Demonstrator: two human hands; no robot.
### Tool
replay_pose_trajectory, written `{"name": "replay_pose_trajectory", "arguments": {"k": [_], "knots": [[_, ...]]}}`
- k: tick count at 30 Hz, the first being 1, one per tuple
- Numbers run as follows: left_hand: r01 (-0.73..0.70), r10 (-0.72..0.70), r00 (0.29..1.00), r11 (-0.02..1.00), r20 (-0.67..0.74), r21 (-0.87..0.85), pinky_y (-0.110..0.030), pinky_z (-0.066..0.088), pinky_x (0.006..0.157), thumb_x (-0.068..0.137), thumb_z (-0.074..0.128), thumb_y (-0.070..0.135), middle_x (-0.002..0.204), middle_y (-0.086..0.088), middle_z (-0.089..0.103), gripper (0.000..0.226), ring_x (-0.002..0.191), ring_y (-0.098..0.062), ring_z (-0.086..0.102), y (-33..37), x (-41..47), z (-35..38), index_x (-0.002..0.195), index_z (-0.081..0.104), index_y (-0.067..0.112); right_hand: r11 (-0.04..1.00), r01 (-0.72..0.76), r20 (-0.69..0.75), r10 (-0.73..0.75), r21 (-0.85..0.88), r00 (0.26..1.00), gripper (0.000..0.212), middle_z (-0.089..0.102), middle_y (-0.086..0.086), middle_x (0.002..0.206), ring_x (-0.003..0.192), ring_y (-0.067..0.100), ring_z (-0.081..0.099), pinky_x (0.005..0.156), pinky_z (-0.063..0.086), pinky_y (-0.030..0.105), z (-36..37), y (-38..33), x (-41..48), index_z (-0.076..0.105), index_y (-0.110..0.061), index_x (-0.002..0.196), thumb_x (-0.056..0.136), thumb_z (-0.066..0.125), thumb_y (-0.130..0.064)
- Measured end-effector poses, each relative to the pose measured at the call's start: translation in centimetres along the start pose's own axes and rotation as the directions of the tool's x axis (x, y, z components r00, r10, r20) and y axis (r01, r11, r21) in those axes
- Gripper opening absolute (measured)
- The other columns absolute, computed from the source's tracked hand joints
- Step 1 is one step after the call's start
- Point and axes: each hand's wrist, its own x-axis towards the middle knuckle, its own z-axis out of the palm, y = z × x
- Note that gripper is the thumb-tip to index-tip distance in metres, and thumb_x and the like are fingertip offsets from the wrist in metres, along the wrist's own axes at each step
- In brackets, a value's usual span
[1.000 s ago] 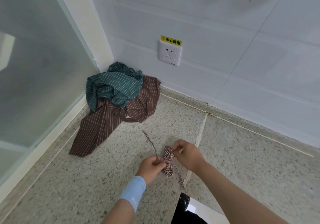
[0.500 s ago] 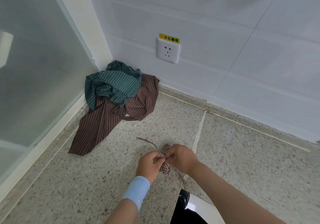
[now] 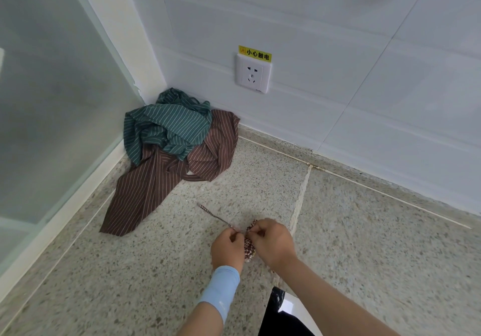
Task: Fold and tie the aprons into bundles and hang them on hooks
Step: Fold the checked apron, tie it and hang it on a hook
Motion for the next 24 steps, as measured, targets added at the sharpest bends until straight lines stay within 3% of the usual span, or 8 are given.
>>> {"name": "replay_pose_trajectory", "arguments": {"k": [3, 6, 8, 12, 16, 19, 22, 24], "knots": [[0.179, -0.142, 0.974, 0.961, 0.178, -0.209, -0.037, 0.052, 0.068, 0.092, 0.048, 0.02, 0.084, -0.016, 0.068, 0.024, 0.072, -0.025, 0.059, 0.8, 0.5, -0.3, 0.081, 0.065, 0.007, 0.983, -0.119, -0.064, 0.128, 0.137, 0.99, 0.007, 0.066, -0.006, 0.07, 0.063, 0.011, 0.061, 0.051, 0.044, 0.022, 0.3, -0.2, -0.5, 0.064, -0.024, 0.076, 0.083, 0.062, -0.025], [0.432, -0.224, 0.877, 0.757, 0.425, -0.49, -0.029, 0.043, 0.061, 0.092, 0.041, 0.009, 0.075, -0.007, 0.063, 0.027, 0.067, -0.018, 0.055, 1.2, 0.1, -0.7, 0.073, 0.061, 0.01, 0.964, -0.2, -0.058, 0.212, 0.173, 0.975, 0.011, 0.067, -0.001, 0.07, 0.06, 0.014, 0.058, 0.053, 0.047, 0.03, 0.0, -0.1, -0.1, 0.062, -0.019, 0.078, 0.084, 0.062, -0.028], [0.465, -0.182, 0.855, 0.683, 0.485, -0.563, -0.029, 0.038, 0.063, 0.091, 0.041, 0.006, 0.076, -0.005, 0.06, 0.024, 0.067, -0.016, 0.051, 0.6, 0.0, -1.3, 0.074, 0.059, 0.01, 0.961, -0.237, -0.032, 0.244, 0.141, 0.969, 0.014, 0.066, 0.001, 0.072, 0.061, 0.015, 0.057, 0.054, 0.045, 0.03, -0.7, 0.1, 0.3, 0.059, -0.018, 0.081, 0.087, 0.06, -0.03], [0.454, -0.131, 0.875, 0.557, 0.467, -0.695, -0.031, 0.044, 0.073, 0.093, 0.049, 0.003, 0.084, -0.011, 0.064, 0.017, 0.077, -0.019, 0.057, -1.3, 0.4, -1.9, 0.083, 0.063, 0.007, 0.96, -0.279, 0.048, 0.277, 0.035, 0.96, 0.016, 0.059, 0.0, 0.076, 0.064, 0.016, 0.053, 0.053, 0.041, 0.028, -1.3, 1.4, 1.0, 0.049, -0.018, 0.083, 0.094, 0.051, -0.03], [0.375, -0.185, 0.914, 0.723, 0.361, -0.58, -0.027, 0.046, 0.065, 0.091, 0.06, 0.007, 0.085, -0.01, 0.065, 0.005, 0.074, -0.018, 0.057, -1.9, 0.1, -1.6, 0.086, 0.061, 0.01, 0.935, -0.348, 0.045, 0.346, 0.073, 0.937, 0.023, 0.062, 0.006, 0.093, 0.078, 0.021, 0.058, 0.064, 0.047, 0.033, -1.5, 1.4, 1.1, 0.054, -0.012, 0.098, 0.1, 0.04, -0.031], [0.326, -0.256, 0.943, 0.835, 0.211, -0.443, -0.026, 0.05, 0.053, 0.094, 0.059, 0.018, 0.081, -0.012, 0.071, 0.021, 0.072, -0.024, 0.065, -1.5, 0.0, -1.8, 0.078, 0.065, 0.005, 0.905, -0.419, 0.06, 0.415, 0.074, 0.908, 0.035, 0.061, 0.015, 0.107, 0.096, 0.032, 0.059, 0.077, 0.048, 0.035, -1.8, 1.8, 1.3, 0.056, -0.001, 0.112, 0.102, 0.03, -0.022], [0.358, -0.342, 0.934, 0.879, 0.107, -0.316, -0.044, 0.056, 0.068, 0.095, 0.048, 0.026, 0.096, -0.026, 0.07, 0.033, 0.075, -0.03, 0.063, -1.8, 0.5, -2.2, 0.067, 0.059, 0.012, 0.862, -0.489, 0.064, 0.485, 0.134, 0.872, 0.039, 0.064, 0.019, 0.105, 0.089, 0.034, 0.062, 0.076, 0.052, 0.04, -2.3, 2.7, 1.1, 0.057, -0.001, 0.11, 0.101, 0.028, -0.025], [0.417, -0.379, 0.909, 0.831, 0.175, -0.367, -0.047, 0.055, 0.07, 0.095, 0.043, 0.023, 0.09, -0.028, 0.071, 0.036, 0.07, -0.031, 0.063, -2.0, 0.6, -2.4, 0.062, 0.053, 0.01, 0.865, -0.493, 0.05, 0.49, 0.092, 0.87, 0.037, 0.061, 0.017, 0.104, 0.092, 0.033, 0.059, 0.076, 0.048, 0.038, -2.8, 3.1, 0.9, 0.055, -0.001, 0.112, 0.103, 0.029, -0.025]]}}
